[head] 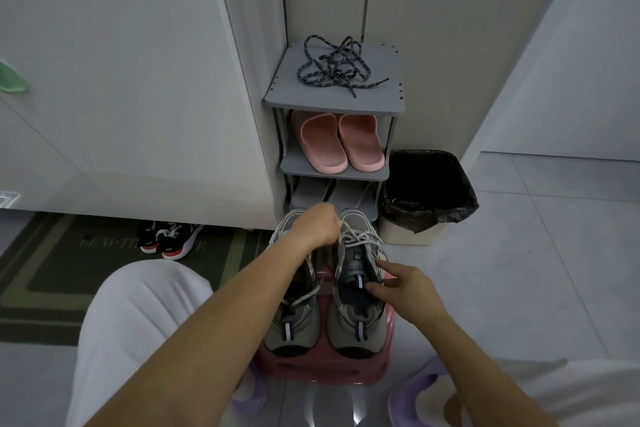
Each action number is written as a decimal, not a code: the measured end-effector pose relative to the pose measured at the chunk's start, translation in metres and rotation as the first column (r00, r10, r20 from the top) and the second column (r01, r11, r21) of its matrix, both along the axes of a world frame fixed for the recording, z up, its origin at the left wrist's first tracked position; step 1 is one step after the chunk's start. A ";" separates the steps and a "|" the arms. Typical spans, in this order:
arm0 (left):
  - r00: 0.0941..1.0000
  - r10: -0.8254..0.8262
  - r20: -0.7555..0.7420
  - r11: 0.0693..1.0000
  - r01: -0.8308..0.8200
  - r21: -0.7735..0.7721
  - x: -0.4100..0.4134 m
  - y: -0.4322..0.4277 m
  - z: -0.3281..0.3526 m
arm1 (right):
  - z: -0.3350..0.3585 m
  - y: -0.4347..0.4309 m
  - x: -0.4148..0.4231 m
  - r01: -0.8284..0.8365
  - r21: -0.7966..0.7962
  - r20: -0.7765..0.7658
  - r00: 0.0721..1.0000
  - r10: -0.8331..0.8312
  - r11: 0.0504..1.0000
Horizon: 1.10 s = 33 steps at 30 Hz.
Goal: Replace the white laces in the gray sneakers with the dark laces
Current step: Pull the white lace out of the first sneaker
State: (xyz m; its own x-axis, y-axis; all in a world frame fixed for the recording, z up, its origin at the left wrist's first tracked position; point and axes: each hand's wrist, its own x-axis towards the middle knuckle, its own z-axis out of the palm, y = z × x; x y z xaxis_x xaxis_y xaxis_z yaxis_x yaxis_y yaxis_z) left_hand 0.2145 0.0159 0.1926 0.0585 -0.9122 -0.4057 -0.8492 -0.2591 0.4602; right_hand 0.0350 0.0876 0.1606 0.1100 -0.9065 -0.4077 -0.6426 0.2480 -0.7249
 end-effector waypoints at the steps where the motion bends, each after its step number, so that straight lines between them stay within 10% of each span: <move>1: 1.000 0.008 0.002 1.000 -0.008 -0.015 0.000 -0.003 0.002 | 0.000 0.000 0.000 0.001 0.004 0.007 1.000 -0.001 1.000; 16: 0.976 0.156 0.152 0.985 -0.142 -0.102 0.018 -0.009 -0.002 | 0.005 0.000 0.001 -0.014 0.007 -0.007 1.000 0.014 1.000; 22: 0.998 0.032 0.044 0.998 -0.030 -0.059 0.013 -0.002 0.012 | 0.005 0.000 0.001 -0.023 0.015 -0.011 1.000 0.024 1.000; 27: 0.973 -0.184 0.138 0.851 0.229 -0.473 0.006 0.030 -0.011 | 0.004 -0.001 0.001 -0.044 -0.005 -0.040 0.998 0.044 0.999; 33: 0.930 -0.330 0.164 0.861 0.367 -0.353 0.012 0.031 -0.027 | 0.003 0.000 0.001 -0.057 -0.007 -0.053 0.997 0.057 0.998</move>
State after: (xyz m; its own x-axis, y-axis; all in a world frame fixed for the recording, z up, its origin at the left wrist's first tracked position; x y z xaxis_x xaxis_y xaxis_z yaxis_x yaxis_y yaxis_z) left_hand 0.2260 0.0466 0.1659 -0.2706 -0.9618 -0.0424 -0.8960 0.2355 0.3765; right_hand 0.0360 0.0871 0.1641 0.1402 -0.9026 -0.4069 -0.6932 0.2039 -0.6913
